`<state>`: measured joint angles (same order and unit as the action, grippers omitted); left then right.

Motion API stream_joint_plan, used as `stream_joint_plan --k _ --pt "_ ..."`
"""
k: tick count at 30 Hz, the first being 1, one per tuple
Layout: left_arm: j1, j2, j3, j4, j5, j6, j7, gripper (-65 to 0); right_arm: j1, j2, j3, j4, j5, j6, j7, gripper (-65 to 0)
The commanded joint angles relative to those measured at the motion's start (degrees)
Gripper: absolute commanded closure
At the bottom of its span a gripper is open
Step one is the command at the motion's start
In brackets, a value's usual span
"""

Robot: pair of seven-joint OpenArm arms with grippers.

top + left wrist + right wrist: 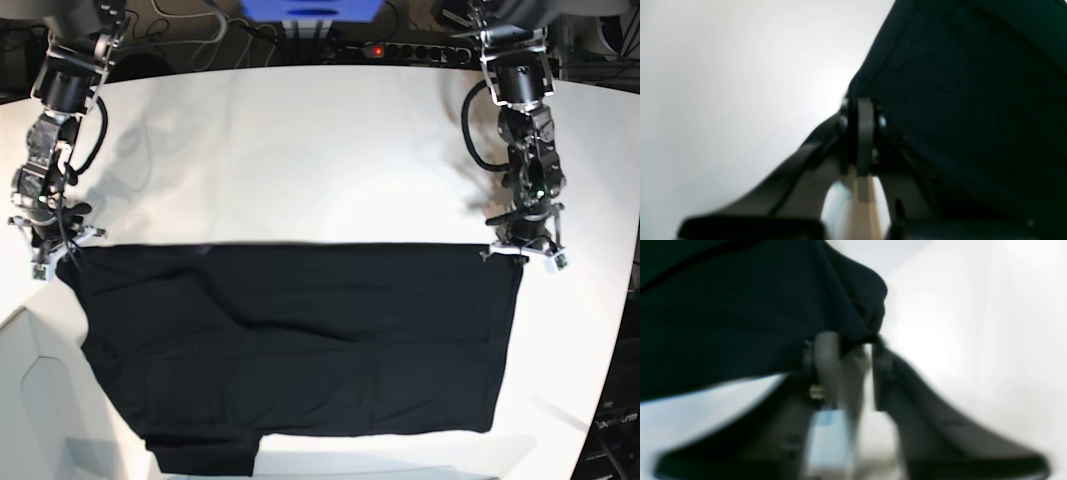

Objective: Fold the T-shirt properly
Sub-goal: 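Drag the shirt back toward the robot and lay it flat, releasing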

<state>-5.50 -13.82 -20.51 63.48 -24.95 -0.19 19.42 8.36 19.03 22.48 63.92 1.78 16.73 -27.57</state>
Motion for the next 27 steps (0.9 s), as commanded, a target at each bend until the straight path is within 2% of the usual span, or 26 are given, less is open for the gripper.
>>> stream_joint_plan --k 1,4,8,17,19,23,27 --pt "0.62 -0.55 -0.19 0.3 0.29 0.32 1.9 -0.8 0.3 1.15 0.33 0.56 -1.39 0.1 -1.57 0.0" --pt "1.5 -0.55 -0.19 1.35 0.11 0.32 2.25 -0.1 -0.14 1.24 0.33 1.09 -1.39 0.1 -1.83 0.0" --pt "4.13 -0.55 -0.19 4.08 0.03 0.41 2.16 0.0 -4.89 1.59 0.33 8.3 -1.39 0.1 -1.39 0.0" --pt "17.41 -0.46 -0.54 21.66 0.03 0.76 2.43 0.0 -17.2 1.15 0.33 28.08 -1.39 0.1 -1.92 0.0" --pt "20.75 -0.29 -2.39 25.35 -0.06 0.76 2.43 0.0 -19.57 1.15 0.33 30.89 -1.39 0.1 -1.92 0.0" --pt "25.76 2.88 -7.75 31.51 -0.06 0.41 2.51 0.0 -24.23 1.15 0.33 35.55 -1.39 0.1 -1.92 0.0" --pt "28.4 3.93 -10.3 36.08 -0.06 0.32 2.51 0.0 -26.87 1.41 0.33 38.8 -1.39 0.1 -1.92 0.0"
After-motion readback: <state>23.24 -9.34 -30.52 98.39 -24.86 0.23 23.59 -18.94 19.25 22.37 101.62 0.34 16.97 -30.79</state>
